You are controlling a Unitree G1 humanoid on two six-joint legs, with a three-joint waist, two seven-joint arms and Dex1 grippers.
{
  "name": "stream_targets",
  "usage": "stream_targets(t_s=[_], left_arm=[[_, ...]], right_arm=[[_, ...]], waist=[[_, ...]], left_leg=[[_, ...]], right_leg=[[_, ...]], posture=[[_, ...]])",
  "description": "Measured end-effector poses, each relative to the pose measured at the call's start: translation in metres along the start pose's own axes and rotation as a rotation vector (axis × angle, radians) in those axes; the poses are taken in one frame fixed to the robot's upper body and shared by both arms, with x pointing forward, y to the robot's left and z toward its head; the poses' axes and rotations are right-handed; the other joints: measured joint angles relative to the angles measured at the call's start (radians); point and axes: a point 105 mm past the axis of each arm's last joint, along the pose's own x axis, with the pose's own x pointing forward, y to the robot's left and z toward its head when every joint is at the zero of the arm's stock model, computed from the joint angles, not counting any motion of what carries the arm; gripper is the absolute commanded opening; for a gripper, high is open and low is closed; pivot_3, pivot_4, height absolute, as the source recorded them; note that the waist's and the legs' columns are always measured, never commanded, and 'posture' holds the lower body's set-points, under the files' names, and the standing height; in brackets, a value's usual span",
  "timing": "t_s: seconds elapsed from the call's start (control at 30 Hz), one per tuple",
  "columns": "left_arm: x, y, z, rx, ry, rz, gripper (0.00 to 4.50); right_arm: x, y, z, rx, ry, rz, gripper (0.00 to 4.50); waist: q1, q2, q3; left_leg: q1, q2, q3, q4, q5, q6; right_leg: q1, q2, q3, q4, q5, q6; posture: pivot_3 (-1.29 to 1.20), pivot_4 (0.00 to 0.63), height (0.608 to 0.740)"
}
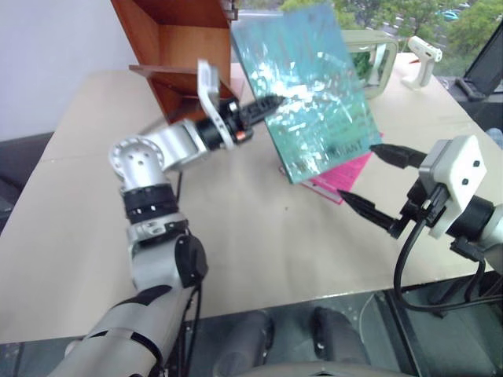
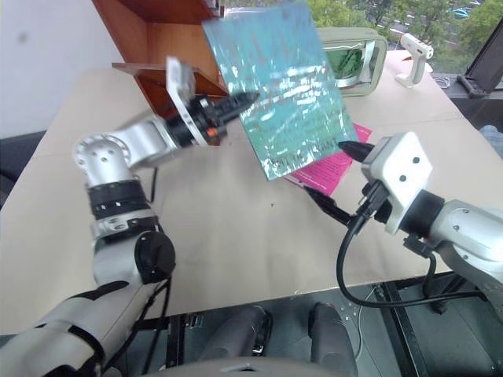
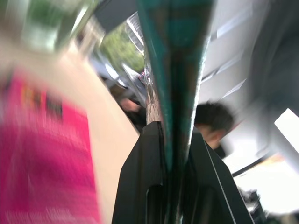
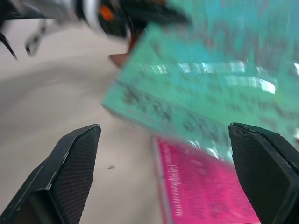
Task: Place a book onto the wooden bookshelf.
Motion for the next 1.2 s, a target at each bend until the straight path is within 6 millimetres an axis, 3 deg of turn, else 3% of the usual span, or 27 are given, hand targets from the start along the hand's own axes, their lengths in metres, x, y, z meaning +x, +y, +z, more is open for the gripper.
stream_targets(t_s=[0.13,0.3,0.4,0.47,0.53,0.67,0.87,0.97,1.07,1.2], left_arm=[[-0.002,-0.016,0.025,0.348,0.047,-0.012,0.38],[-0.011,-0.016,0.038,0.682,0.11,0.01,0.38],[-0.016,-0.01,0.043,1.073,0.223,0.029,0.38],[-0.019,-0.005,0.052,1.244,0.282,0.058,0.38],[-0.025,-0.001,0.066,1.438,0.36,0.089,0.38],[-0.042,0.008,0.102,1.656,0.496,0.189,0.38],[-0.058,0.019,0.128,1.722,0.666,0.282,0.38],[-0.077,0.043,0.134,1.681,0.866,0.403,0.38],[-0.09,0.07,0.122,1.592,1.02,0.463,0.38],[-0.085,0.094,0.1,1.53,1.11,0.455,0.38]], right_arm=[[-0.006,-0.019,0.007,-0.048,-0.025,-0.077,4.5],[-0.008,-0.029,0.01,-0.071,-0.037,-0.096,4.5],[-0.008,-0.031,0.016,-0.081,-0.065,-0.085,4.5],[-0.009,-0.032,0.022,-0.092,-0.09,-0.089,4.5],[-0.008,-0.034,0.026,-0.092,-0.119,-0.094,4.5],[-0.003,-0.034,0.022,-0.07,-0.138,-0.076,4.5],[0.007,-0.033,0.022,-0.071,-0.174,-0.056,4.5],[0.012,-0.032,0.022,-0.077,-0.194,-0.04,4.5],[0.017,-0.034,0.028,-0.098,-0.227,-0.034,4.5],[0.025,-0.034,0.038,-0.12,-0.267,-0.012,4.5]], waist=[[0.002,0.0,0.0],[-0.007,0.001,0.0],[-0.013,0.001,0.001],[-0.015,0.0,0.001],[-0.016,-0.001,0.002],[-0.019,-0.001,0.003],[-0.02,-0.001,0.003],[-0.023,-0.001,0.004],[-0.029,-0.001,0.004],[-0.042,-0.002,0.006]], left_leg=[[0.0,0.0,0.001,-0.001,0.0,0.0],[0.001,0.001,0.001,-0.003,0.0,0.001],[0.0,0.001,0.001,-0.005,0.0,0.001],[0.0,0.001,0.001,-0.006,0.0,0.001],[0.0,0.001,0.001,-0.007,0.0,0.001],[0.0,0.001,0.001,-0.009,0.0,0.002],[-0.002,0.001,0.0,-0.009,-0.001,0.004],[-0.002,0.001,0.001,-0.009,-0.001,0.005],[-0.001,0.001,0.001,-0.008,-0.001,0.005],[-0.001,0.001,0.0,-0.007,-0.001,0.005]], right_leg=[[0.0,0.0,0.0,0.0,0.0,0.0],[0.0,0.001,0.001,-0.002,0.0,0.0],[-0.001,0.0,0.001,-0.004,0.0,0.0],[-0.001,0.0,0.0,-0.005,0.0,0.0],[-0.001,0.0,0.0,-0.007,0.0,0.0],[-0.001,0.0,0.0,-0.009,0.0,0.0],[-0.001,0.001,-0.002,-0.011,0.0,0.0],[-0.001,0.002,-0.002,-0.012,0.0,0.001],[-0.001,0.002,-0.002,-0.011,0.0,0.001],[-0.001,0.002,-0.002,-0.009,0.0,0.001]], posture=[[0.0,0.15,0.74],[0.0,0.15,0.74],[0.0,0.15,0.74],[0.0,0.15,0.74],[0.0,0.15,0.74],[0.0,0.15,0.74],[0.0,0.15,0.74],[0.0,0.15,0.74],[0.0,0.15,0.74],[0.0,0.15,0.74]])
